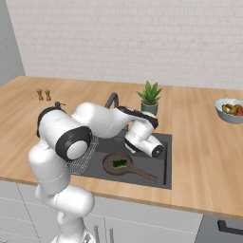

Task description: Pick the pan and sponge and place them into the sink. Then turn on the water.

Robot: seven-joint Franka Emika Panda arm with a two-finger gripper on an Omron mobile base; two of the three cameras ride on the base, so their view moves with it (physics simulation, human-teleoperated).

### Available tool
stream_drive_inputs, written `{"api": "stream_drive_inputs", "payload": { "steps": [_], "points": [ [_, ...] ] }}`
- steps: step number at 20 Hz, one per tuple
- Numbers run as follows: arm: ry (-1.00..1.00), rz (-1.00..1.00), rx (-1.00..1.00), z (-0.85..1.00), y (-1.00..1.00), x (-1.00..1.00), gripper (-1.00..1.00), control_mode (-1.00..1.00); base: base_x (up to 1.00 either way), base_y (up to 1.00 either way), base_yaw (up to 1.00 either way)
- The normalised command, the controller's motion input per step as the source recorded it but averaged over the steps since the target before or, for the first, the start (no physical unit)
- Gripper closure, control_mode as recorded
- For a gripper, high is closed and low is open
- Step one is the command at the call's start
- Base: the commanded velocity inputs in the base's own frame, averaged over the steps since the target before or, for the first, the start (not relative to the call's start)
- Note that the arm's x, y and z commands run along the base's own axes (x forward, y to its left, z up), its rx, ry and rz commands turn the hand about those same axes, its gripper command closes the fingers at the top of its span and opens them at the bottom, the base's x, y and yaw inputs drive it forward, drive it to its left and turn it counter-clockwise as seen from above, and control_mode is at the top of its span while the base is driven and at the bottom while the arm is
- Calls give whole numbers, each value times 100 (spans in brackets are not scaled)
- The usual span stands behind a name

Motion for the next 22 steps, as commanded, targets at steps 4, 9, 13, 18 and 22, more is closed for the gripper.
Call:
{"api": "stream_drive_inputs", "payload": {
  "steps": [4, 9, 13, 18, 22],
  "points": [
    [0, -10, 21, 16, 0, -3, -100, -100, 0, 0, 0],
    [1, -7, 21, 2, 0, 0, -100, -100, 0, 0, 0],
    [15, -2, 28, 0, 0, 0, -100, -100, 0, 0, 0],
    [20, -3, 28, 0, 0, 0, -100, -100, 0, 0, 0],
    [24, -1, 28, 0, 0, 0, -100, -100, 0, 0, 0]
  ]
}}
